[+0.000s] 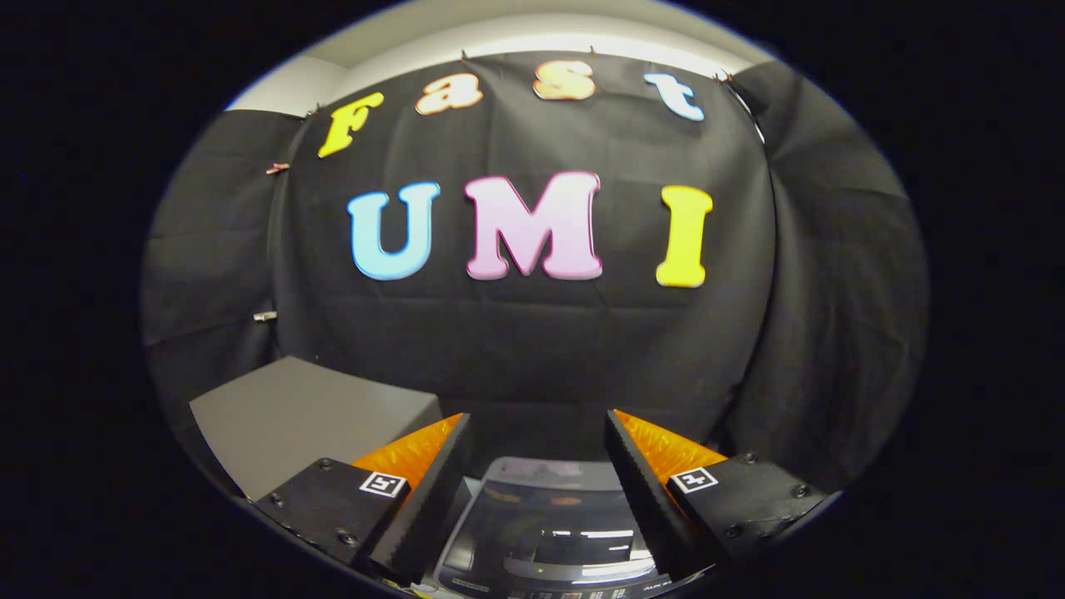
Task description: Put the clothes into the washing machine and then close the washing machine lid.
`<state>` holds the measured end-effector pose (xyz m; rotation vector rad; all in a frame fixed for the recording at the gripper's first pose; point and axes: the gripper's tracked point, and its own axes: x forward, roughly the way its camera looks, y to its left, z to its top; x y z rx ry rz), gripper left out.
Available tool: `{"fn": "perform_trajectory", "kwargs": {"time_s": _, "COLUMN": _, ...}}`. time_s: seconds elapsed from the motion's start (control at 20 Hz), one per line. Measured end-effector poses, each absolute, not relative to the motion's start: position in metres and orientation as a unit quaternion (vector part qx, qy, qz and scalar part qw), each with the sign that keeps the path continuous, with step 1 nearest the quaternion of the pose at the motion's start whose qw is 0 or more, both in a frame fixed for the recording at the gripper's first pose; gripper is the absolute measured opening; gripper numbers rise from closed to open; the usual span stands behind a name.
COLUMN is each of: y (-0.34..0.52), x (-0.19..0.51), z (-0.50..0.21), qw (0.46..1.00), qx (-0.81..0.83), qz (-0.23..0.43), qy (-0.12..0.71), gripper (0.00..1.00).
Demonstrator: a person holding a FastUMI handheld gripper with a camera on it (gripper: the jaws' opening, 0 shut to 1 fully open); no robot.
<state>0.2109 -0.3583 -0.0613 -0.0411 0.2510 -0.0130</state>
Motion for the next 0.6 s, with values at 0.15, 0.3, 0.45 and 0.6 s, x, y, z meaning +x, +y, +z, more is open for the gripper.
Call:
{"fn": "perform_trajectory", "kwargs": {"time_s": 0.15, "y": -0.31, "x": 0.187, "z": -0.023, "qw": 0.997, "qx": -0.021, "qz": -0.003, "qy": 0.075, "gripper": 0.99}}
{"fn": "perform_trajectory", "kwargs": {"time_s": 0.3, "y": -0.268, "x": 0.168, "z": -0.019, "qw": 0.998, "qx": -0.001, "qz": 0.007, "qy": 0.07, "gripper": 0.99}}
{"fn": "perform_trajectory", "kwargs": {"time_s": 0.45, "y": -0.246, "x": 0.158, "z": -0.03, "qw": 0.996, "qx": 0.003, "qz": 0.006, "qy": 0.087, "gripper": 0.98}}
{"fn": "perform_trajectory", "kwargs": {"time_s": 0.6, "y": -0.237, "x": 0.156, "z": -0.029, "qw": 0.996, "qx": -0.006, "qz": 0.006, "qy": 0.09, "gripper": 0.98}}
